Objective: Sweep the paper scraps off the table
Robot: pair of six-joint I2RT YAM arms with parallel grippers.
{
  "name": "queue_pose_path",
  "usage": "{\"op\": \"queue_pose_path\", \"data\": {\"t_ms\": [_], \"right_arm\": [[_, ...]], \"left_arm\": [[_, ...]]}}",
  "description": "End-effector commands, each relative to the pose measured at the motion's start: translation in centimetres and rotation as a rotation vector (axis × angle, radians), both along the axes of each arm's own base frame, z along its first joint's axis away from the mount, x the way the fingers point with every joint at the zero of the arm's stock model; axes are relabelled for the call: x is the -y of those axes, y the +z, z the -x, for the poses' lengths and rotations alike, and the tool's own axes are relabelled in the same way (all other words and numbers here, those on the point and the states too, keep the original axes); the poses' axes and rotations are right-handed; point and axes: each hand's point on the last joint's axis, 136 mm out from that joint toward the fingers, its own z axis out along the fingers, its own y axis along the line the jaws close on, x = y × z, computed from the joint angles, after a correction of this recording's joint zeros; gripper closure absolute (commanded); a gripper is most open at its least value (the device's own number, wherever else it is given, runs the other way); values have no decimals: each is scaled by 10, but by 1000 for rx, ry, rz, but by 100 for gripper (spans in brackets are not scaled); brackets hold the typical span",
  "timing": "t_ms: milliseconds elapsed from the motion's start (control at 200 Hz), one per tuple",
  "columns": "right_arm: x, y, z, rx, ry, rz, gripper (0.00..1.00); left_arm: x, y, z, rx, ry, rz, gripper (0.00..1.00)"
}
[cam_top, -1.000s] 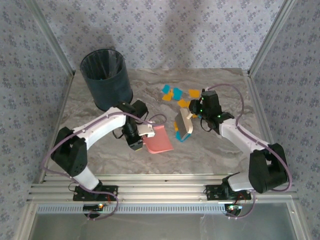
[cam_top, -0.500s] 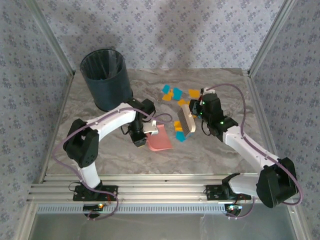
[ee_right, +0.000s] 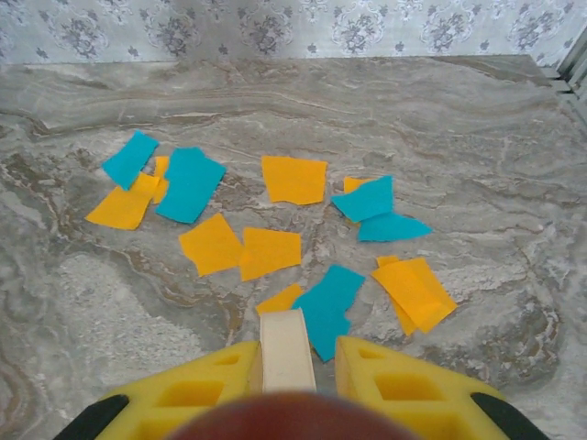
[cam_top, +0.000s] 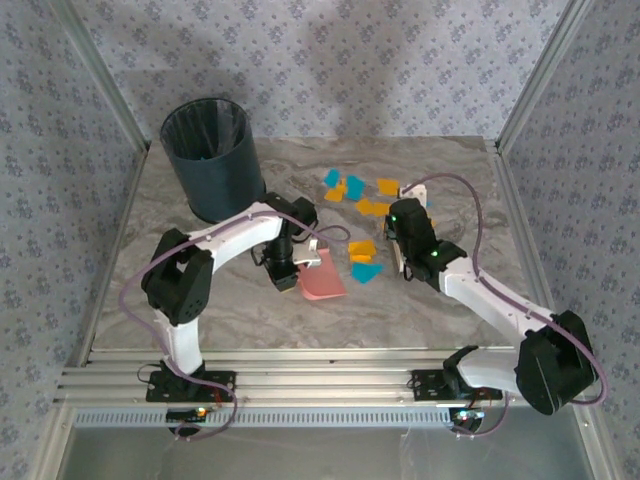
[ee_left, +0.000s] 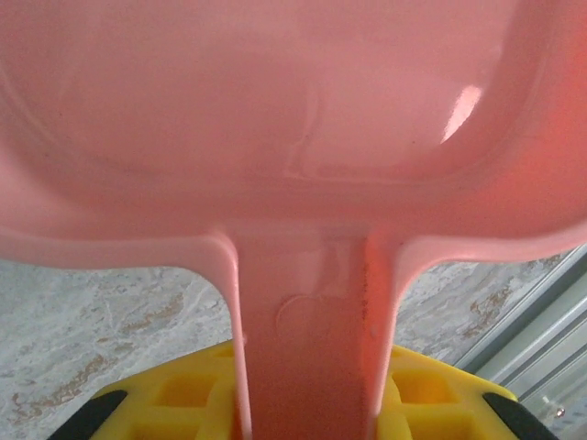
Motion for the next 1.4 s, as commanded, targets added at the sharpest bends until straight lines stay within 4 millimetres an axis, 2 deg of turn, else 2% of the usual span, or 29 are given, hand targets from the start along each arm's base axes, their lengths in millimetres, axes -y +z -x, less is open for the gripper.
{"op": "queue_pose_path", "data": {"t_ms": [0, 435, 680, 874, 1144, 1394], "right_arm": [[-2, 7, -7, 45, -5, 42, 100], [-38, -20, -13, -11, 121, 52, 100], [-64, -27, -6, -36, 236, 10, 100], [-77, -35, 0, -66, 305, -14, 100], [-96, -28, 4, -58, 389, -82, 100], [-103, -19, 2, -31, 404, -141, 100]], "left_arm": [[4, 6, 1, -16, 0, -2, 100], [11, -4, -5, -32, 6, -5, 100], [17, -6, -10, -33, 19, 1, 100], [18, -9, -12, -42, 22, -13, 100], [20, -10, -12, -43, 22, -10, 100], [21, -10, -8, -54, 6, -11, 100]]}}
